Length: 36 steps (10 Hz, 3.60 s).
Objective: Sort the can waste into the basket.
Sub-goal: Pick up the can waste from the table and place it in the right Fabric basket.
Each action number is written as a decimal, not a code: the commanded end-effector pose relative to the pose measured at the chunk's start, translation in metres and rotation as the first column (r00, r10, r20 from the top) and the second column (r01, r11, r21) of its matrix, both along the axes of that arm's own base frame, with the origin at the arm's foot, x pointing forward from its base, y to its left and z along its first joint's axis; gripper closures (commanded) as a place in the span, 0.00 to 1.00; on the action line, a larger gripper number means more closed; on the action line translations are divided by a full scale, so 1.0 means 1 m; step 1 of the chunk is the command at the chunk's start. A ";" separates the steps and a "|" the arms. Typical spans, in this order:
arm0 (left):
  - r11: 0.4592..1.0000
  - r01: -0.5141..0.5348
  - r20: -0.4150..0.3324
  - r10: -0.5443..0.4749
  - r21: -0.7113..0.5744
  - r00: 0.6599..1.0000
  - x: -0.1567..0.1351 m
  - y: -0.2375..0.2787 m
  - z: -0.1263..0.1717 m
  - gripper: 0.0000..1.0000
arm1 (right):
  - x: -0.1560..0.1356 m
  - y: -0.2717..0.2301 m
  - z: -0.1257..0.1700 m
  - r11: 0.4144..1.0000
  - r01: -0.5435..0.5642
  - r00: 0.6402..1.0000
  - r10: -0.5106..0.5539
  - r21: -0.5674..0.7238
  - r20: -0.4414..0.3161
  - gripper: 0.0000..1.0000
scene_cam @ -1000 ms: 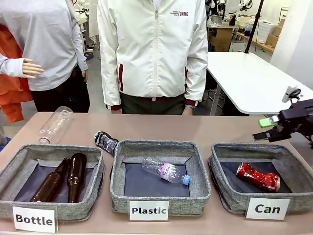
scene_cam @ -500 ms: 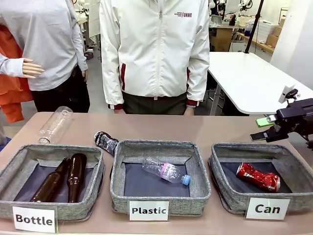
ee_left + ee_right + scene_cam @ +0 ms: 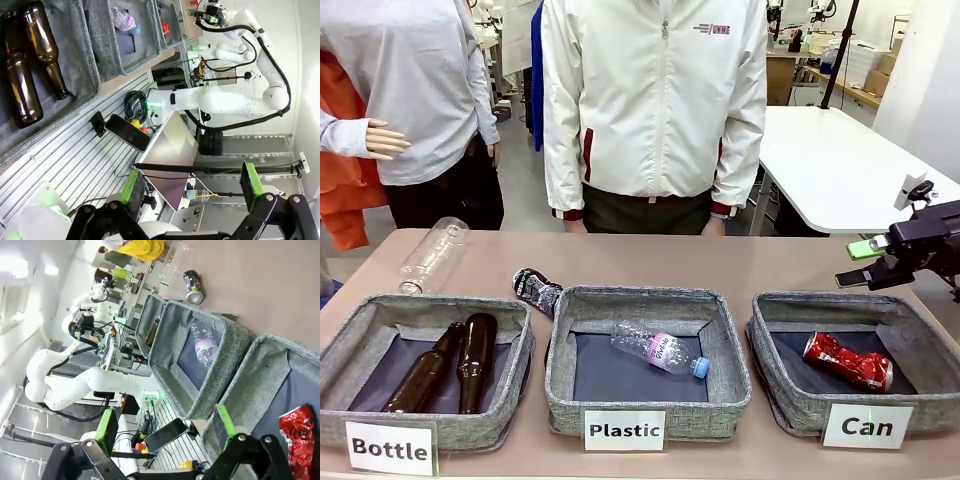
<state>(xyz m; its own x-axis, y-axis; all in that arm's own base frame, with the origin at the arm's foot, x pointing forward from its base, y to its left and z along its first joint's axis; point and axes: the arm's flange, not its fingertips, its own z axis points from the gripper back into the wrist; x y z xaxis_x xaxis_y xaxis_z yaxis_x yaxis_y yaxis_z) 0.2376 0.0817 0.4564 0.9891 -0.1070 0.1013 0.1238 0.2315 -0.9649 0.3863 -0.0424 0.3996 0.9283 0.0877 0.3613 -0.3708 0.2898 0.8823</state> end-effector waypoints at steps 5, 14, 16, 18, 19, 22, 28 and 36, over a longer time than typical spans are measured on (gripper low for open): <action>0.982 0.006 -0.045 0.003 0.190 0.999 0.035 -0.028 0.033 0.00 | -0.001 -0.001 -0.001 1.000 -0.002 1.000 0.002 -0.010 0.025 0.00; 0.872 0.109 -0.158 -0.036 0.477 0.987 0.180 -0.127 0.085 0.00 | -0.001 -0.001 -0.001 1.000 -0.002 1.000 0.002 -0.010 0.025 0.00; 0.959 0.084 -0.026 -0.080 0.269 0.996 0.088 -0.033 0.116 0.00 | -0.001 -0.001 -0.001 1.000 -0.002 1.000 0.002 -0.010 0.025 0.00; 0.975 -0.148 0.093 0.134 0.167 0.987 0.019 0.029 0.103 0.00 | -0.001 -0.001 -0.001 1.000 -0.002 1.000 0.002 -0.010 0.025 0.00; 0.961 -0.260 0.133 0.247 0.092 0.960 -0.004 0.051 0.089 0.00 | -0.001 -0.001 -0.001 1.000 -0.002 1.000 0.002 -0.010 0.025 0.00; 0.882 -0.462 0.221 0.472 -0.098 0.854 -0.048 0.080 0.052 0.00 | -0.001 -0.001 -0.001 1.000 -0.002 1.000 0.002 -0.010 0.025 0.00; 0.900 -0.413 0.275 0.365 0.142 0.889 0.025 0.035 0.091 0.00 | -0.001 -0.001 -0.001 1.000 -0.002 1.000 0.002 -0.010 0.025 0.00; 0.907 -0.342 0.196 0.299 0.244 0.934 0.110 0.006 0.085 0.00 | -0.001 -0.001 -0.001 1.000 -0.002 1.000 0.002 -0.010 0.025 0.00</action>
